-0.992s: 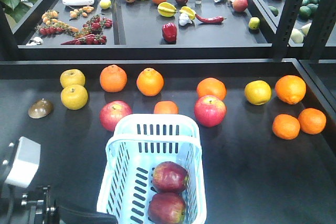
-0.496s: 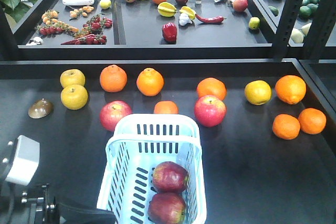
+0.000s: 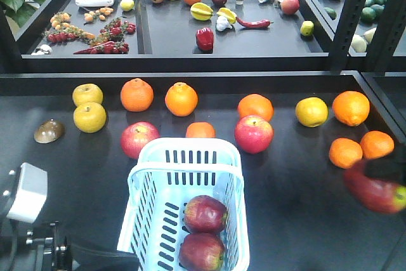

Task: Pick three apples into basket with both arms
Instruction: 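Lift the red apple and carry it over the basket with the right gripper, then lower the apple into the basket and open the right gripper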

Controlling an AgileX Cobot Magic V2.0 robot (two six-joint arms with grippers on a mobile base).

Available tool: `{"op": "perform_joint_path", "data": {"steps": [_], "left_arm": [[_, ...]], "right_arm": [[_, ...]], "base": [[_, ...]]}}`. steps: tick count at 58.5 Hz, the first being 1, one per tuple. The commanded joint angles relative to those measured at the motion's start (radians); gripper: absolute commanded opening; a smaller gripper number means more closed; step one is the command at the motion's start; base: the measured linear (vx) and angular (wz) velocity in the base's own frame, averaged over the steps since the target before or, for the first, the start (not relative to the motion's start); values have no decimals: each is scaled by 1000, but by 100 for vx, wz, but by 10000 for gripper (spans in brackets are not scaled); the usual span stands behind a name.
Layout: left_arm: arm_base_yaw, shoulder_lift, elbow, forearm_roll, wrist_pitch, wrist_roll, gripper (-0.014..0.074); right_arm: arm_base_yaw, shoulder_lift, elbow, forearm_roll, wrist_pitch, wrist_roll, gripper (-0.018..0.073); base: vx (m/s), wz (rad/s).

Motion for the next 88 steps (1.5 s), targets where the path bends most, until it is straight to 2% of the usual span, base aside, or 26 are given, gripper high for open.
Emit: {"op": "perform_joint_path", "data": {"steps": [1,17,27,32,39,45,54,59,67,73,77,83,88], "left_arm": [[0,-13,-29,18,-1,-3,-6],[0,-13,-29,18,-1,-3,-6],[0,-13,-29,18,-1,-3,-6],[0,-13,-29,18,-3,-3,-6],[0,-13,-29,18,-4,-3,-6],[0,-13,-29,18,-4,-3,-6],[0,-13,-29,18,-4,-3,-6],[0,-13,-29,18,-5,-3,-6],[0,-13,-29,18,-5,-3,-6],[0,-13,-29,18,-4,-3,-6],[0,-13,-29,18,-4,-3,-6],[0,-13,-29,18,-4,-3,-6],[0,-13,-29,18,-4,-3,-6]], "right_arm": [[93,-82,-21,89,34,-12,-4],[435,-144,-21,82,-17,106,-4],[671,-126,-21,70,-184,210,-4],[759,-91,-21,42,-248,257,-4],[873,-17,-21,34,-308,253,-4],[955,57,-21,33,-418,250,0],[1022,150,-21,30,-581,211,39],[1047,186,-21,32,-641,154,101],[1054,202,-21,86,-730,136,302],[1054,202,-21,100,-773,136,479],[1054,202,-21,100,-776,136,566],[1054,202,-21,100,-770,136,653],[1054,202,-21,100,-768,135,673]], "base": [[0,0],[0,0],[0,0],[0,0],[0,0],[0,0],[0,0],[0,0],[0,0],[0,0],[0,0],[0,0],[0,0]]}}
